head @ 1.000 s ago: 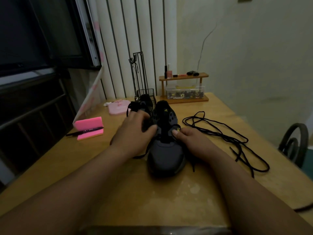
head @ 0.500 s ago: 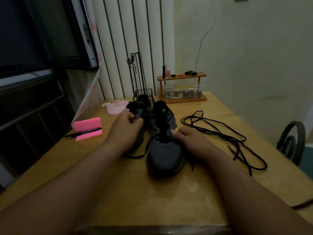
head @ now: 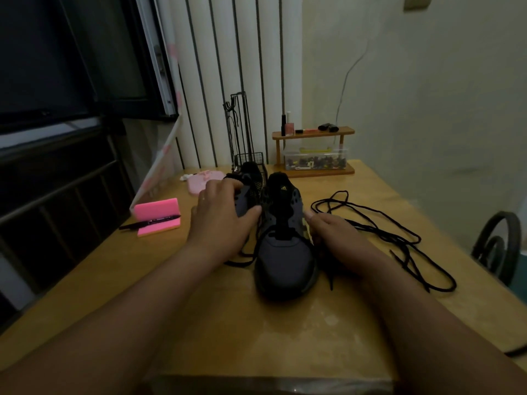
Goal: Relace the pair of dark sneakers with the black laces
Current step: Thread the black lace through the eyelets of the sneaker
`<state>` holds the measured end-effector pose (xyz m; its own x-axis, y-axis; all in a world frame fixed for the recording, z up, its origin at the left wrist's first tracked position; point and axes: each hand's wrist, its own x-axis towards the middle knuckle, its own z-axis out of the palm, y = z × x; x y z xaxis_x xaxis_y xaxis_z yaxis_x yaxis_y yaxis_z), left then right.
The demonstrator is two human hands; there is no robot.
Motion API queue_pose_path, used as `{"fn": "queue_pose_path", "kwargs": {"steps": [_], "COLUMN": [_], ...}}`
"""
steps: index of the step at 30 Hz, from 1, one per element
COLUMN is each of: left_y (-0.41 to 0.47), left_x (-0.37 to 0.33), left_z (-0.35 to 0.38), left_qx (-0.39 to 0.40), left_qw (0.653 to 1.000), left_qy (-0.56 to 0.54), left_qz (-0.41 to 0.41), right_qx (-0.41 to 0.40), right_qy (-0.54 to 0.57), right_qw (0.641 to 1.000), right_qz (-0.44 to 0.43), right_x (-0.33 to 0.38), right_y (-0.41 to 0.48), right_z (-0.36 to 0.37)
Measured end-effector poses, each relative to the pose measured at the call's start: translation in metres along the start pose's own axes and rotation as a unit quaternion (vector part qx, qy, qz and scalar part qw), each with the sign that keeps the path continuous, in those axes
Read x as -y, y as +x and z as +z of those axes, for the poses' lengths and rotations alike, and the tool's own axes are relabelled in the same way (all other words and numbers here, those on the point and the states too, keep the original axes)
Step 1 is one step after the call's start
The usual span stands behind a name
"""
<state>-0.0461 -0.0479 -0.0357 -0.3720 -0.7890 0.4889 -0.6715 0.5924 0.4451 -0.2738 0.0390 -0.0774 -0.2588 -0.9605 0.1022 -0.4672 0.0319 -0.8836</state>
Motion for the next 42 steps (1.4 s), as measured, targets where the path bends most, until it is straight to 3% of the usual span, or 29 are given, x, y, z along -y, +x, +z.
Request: {"fn": "queue_pose_path", "kwargs": {"steps": [2,7,12,16,18,22,23,25,27,32,36,42], "left_y": [-0.006,-0.011,-0.005,-0.002,-0.002,-0.002,-0.005,-0.013,-0.027,-0.041,-0.058,-0.059], "left_x": [-0.002,-0.005,-0.01,-0.014,-0.014,-0.007,-0.008,-0.011,-0.013,-0.002,0.0,0.0], "left_z": [0.003,0.014,0.014,0.013,0.014,0.017,0.017,0.021,0.032,0.054,0.06,0.063], "left_qx": [-0.019,0.143,0.181,0.188,0.161,-0.062,-0.081,-0.031,0.04,0.033,0.09,0.113], "left_qw": [0.998,0.985,0.979,0.974,0.979,0.991,0.987,0.987,0.99,0.992,0.966,0.954], "left_qy": [0.003,-0.008,-0.085,-0.12,-0.118,0.026,0.044,0.027,-0.015,-0.12,-0.236,-0.262], "left_qz": [0.057,0.099,0.051,0.041,0.05,0.117,0.133,0.155,0.134,0.029,-0.057,-0.098], "right_qx": [0.038,0.122,-0.004,-0.025,-0.044,0.005,0.009,0.01,0.03,0.031,0.042,0.101], "right_qy": [0.006,-0.159,-0.155,-0.112,-0.159,-0.237,-0.238,-0.242,-0.26,-0.336,-0.378,-0.436], "right_qw": [0.999,0.979,0.986,0.99,0.98,0.963,0.963,0.96,0.954,0.927,0.911,0.886], "right_qz": [-0.005,-0.035,-0.066,-0.082,-0.107,-0.127,-0.129,-0.138,-0.148,-0.166,-0.157,-0.12], "right_x": [0.007,0.031,0.056,0.052,0.043,0.032,0.032,0.035,0.038,0.048,0.054,0.071], "right_y": [-0.006,-0.01,0.003,0.006,-0.001,-0.007,-0.007,-0.007,-0.006,-0.001,0.003,0.01], "right_z": [-0.008,-0.018,-0.024,-0.014,-0.01,-0.005,-0.004,-0.005,-0.006,0.001,0.004,0.008]}}
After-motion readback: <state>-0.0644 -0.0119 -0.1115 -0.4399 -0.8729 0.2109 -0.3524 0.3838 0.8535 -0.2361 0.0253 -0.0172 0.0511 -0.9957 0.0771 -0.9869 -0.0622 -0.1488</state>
